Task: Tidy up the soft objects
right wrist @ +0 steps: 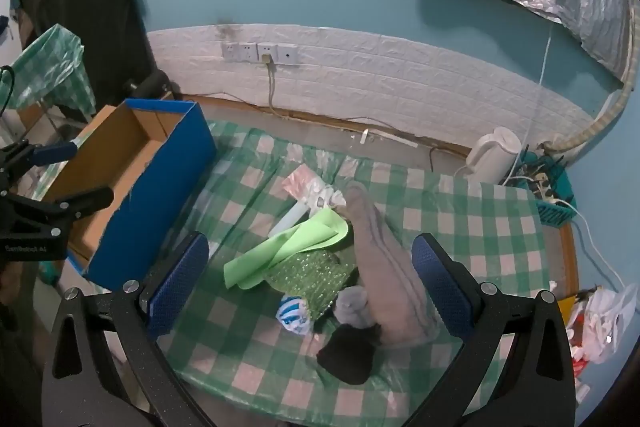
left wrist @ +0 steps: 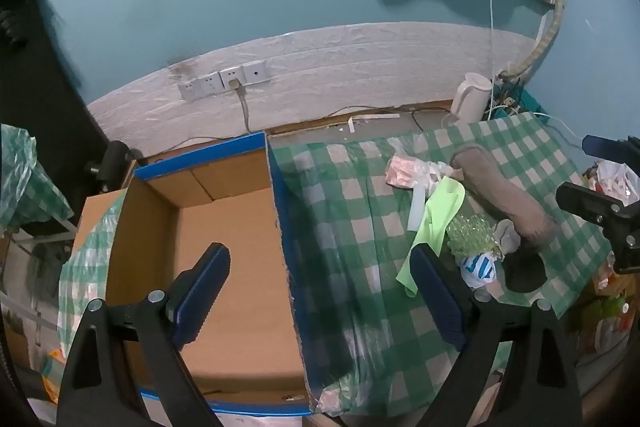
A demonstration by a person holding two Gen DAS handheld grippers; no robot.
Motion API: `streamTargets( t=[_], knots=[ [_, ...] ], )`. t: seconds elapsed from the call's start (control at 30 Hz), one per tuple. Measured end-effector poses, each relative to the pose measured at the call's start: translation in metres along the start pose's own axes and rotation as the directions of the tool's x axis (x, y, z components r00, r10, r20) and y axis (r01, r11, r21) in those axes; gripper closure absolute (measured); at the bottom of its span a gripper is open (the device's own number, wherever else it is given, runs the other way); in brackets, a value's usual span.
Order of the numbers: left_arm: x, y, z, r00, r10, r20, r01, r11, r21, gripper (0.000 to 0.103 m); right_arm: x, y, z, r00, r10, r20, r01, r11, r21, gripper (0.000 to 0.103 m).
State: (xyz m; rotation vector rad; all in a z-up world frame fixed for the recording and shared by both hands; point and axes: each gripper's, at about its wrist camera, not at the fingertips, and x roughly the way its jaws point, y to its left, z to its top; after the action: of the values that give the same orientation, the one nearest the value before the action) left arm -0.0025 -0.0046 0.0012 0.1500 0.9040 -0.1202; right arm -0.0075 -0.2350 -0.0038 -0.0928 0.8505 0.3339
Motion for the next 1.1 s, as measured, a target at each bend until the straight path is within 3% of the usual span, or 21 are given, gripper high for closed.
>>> streamTargets(
  t=[1.1],
  knots=[
    [0.0023, -0.0034, -0.0092, 1.000, -0.004, -0.012, 0.004, 1.000, 0.012, 0.010, 0.0033, 0.0051, -0.0040, 1.000, 0.003, -0.006, -0.003, 1.000, -0.004, 0.002]
  ],
)
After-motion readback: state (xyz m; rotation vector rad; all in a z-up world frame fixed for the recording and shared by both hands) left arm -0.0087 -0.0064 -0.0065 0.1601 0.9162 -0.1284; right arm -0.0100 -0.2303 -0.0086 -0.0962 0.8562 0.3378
